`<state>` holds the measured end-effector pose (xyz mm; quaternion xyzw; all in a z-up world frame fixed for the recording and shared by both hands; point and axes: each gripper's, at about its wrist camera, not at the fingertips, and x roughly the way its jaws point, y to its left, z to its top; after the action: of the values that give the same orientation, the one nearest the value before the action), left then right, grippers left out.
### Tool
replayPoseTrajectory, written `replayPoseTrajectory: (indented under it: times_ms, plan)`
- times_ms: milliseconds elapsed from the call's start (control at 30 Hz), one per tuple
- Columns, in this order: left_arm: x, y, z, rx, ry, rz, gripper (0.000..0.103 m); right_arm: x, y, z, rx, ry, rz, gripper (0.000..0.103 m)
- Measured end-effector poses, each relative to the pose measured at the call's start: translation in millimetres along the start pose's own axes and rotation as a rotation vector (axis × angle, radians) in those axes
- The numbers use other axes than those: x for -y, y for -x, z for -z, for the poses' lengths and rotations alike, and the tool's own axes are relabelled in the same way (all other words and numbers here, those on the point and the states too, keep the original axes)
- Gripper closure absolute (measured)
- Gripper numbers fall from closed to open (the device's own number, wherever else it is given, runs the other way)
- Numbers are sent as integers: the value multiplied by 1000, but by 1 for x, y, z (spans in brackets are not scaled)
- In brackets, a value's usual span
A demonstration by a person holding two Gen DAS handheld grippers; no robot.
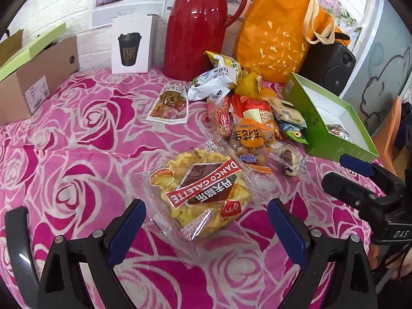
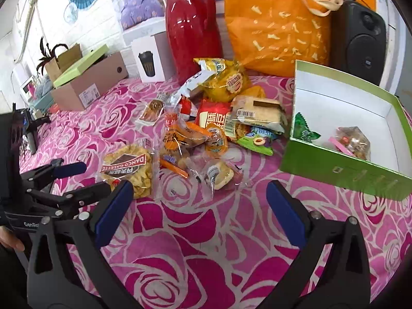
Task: Organize snacks
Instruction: 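Move both open tools back toward the snack pile, then grasp the Danco Galette bag with the left tool while the right tool grasps the clear bun bag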
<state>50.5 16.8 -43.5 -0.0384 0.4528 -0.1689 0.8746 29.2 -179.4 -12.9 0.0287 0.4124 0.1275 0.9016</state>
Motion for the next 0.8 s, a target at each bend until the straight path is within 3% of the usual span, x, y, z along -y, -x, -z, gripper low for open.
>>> replayPoseTrajectory:
  times_ms: [100, 400, 433, 467, 633, 800]
  plan:
    - [-6, -4, -3, -9, 22, 11, 6, 1, -14, -5, -23, 30, 10, 1]
    - [-28, -16, -3, -55, 176, 77, 6, 5, -59, -9, -126, 31, -20, 30]
    - [-29, -22, -4, -69, 186, 70, 6, 5, -62, -7, -136, 30, -18, 39]
    - [-30, -27, -4, -79, 194, 66, 6, 6, -63, -6, -144, 26, -21, 55]
    - [-28, -38, -9, -82, 231, 94, 6, 13, -52, 1, -133, -13, -60, 59]
    - [-19, -40, -10, -68, 180, 102, 28, 14, -44, 4, -126, -25, -67, 59]
